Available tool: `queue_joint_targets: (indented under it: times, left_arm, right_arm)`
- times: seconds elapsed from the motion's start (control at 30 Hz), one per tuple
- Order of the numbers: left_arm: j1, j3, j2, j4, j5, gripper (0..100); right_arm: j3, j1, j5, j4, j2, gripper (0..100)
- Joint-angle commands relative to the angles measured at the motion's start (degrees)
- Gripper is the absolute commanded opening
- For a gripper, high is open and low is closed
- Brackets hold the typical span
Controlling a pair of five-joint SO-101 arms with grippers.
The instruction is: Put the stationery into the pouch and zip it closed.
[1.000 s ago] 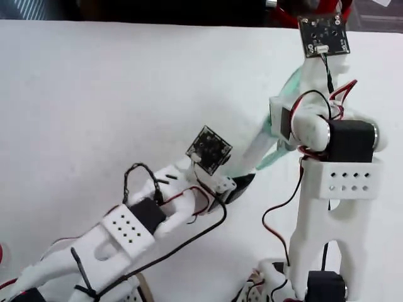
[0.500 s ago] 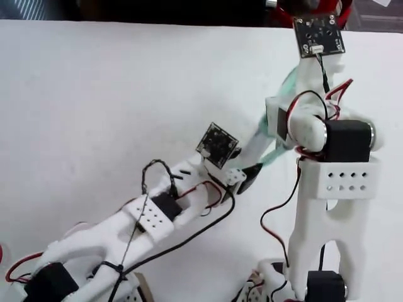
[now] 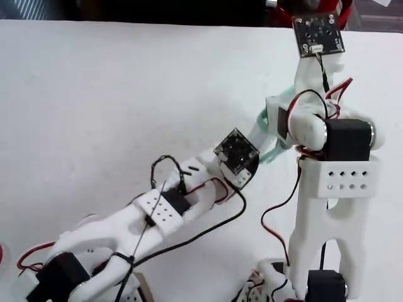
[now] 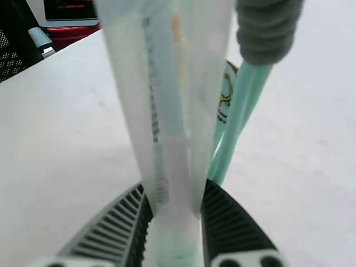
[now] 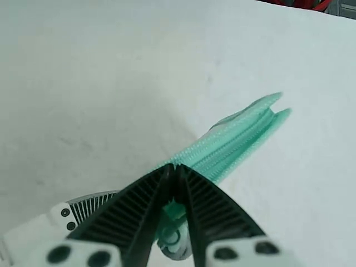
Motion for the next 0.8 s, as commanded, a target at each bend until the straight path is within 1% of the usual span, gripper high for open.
queue_joint_targets:
  times: [0.0,0.1,0.23,0.27,0.33,0.43,0.47,0.53,0.6,0.77]
  left_arm:
    - [0.0,-2.8,-1.1,-0.8,-1.4,2]
    - [0.0,0.0,-6.4,-1.1,-1.7,2]
    - [0.0,5.2,-17.6,-1.0,-1.8,2]
    - [0.0,6.2,-20.1,-0.7,-1.8,2]
    - [0.0,7.8,-23.3,-0.7,-1.8,2]
    - [0.1,7.9,-22.5,-0.9,-1.8,2]
    - [0.1,7.9,-21.6,-1.1,-1.8,2]
    - [0.1,7.0,-19.4,-1.1,-1.8,2]
    - [0.0,5.8,-17.1,-1.0,-1.8,2]
    - [0.0,4.7,-13.7,-1.1,-1.8,2]
  right_arm:
    - [3.0,-0.6,0.7,0.8,1.1,2.0]
    - [2.9,0.7,0.7,0.7,1.5,2.1]
    - [3.1,4.4,0.8,-0.9,1.5,2.8]
    - [3.1,4.6,0.8,-0.7,1.3,4.9]
    - [2.7,4.5,0.8,0.3,0.9,12.2]
    - [0.3,2.4,1.0,2.9,-0.2,24.0]
    - [-1.2,1.5,1.8,4.0,-1.2,25.9]
    - [-4.2,-0.3,5.3,5.1,-4.1,25.4]
    - [-6.1,-0.1,8.3,5.1,-7.8,22.9]
    - [-5.0,5.8,12.0,5.3,-16.0,19.8]
